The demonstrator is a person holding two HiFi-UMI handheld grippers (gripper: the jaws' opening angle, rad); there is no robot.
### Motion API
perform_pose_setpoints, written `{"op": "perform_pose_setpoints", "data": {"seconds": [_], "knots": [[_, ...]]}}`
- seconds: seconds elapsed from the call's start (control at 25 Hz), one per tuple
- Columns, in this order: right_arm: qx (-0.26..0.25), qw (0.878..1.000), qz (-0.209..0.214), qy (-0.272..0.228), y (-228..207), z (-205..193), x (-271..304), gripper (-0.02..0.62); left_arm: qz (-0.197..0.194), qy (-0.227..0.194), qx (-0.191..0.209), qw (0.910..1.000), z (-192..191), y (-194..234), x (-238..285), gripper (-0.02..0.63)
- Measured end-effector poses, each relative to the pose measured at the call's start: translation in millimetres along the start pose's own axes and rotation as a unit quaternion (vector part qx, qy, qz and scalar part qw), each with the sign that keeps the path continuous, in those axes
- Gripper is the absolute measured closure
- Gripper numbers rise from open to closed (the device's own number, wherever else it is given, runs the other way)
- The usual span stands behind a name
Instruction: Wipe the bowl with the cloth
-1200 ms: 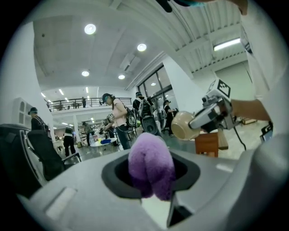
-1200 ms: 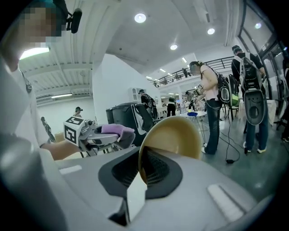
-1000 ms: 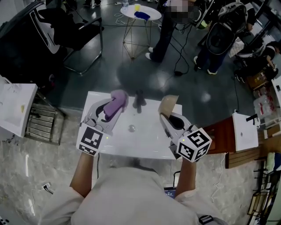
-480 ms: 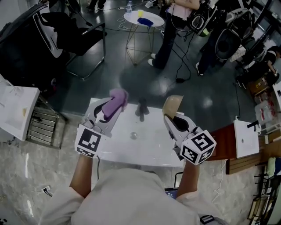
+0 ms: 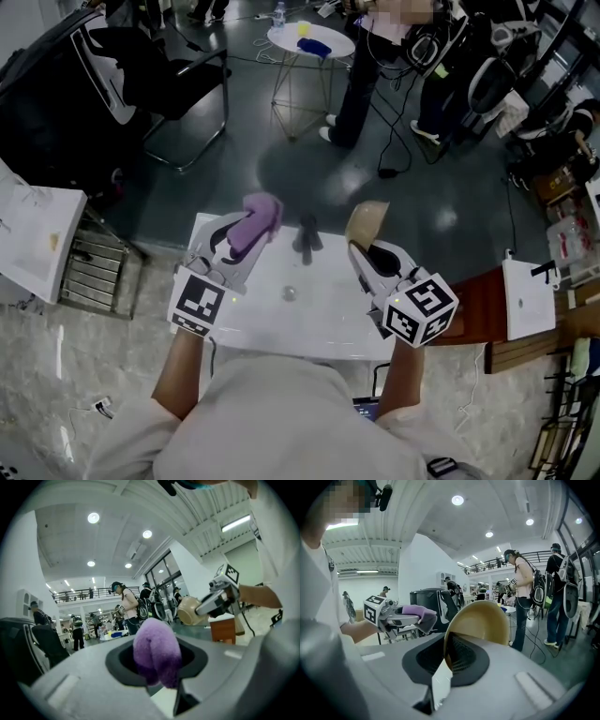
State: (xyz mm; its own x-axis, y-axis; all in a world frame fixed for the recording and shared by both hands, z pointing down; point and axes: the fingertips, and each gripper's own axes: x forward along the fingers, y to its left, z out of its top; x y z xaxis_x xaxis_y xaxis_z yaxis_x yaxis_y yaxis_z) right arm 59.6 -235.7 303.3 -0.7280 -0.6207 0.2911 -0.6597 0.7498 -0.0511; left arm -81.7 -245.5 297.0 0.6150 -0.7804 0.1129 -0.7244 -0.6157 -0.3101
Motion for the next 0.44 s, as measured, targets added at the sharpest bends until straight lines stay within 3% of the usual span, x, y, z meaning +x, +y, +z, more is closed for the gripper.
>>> {"op": "perform_pose_setpoints", "data": {"seconds": [0.44], "knots": [[0.008,1.0,0.005,0.004,-6.4,-5.5,-0.5,0.583,-0.003,0.003,-0.001,1.0,1.6,-3.2,8.3,0.485]]}}
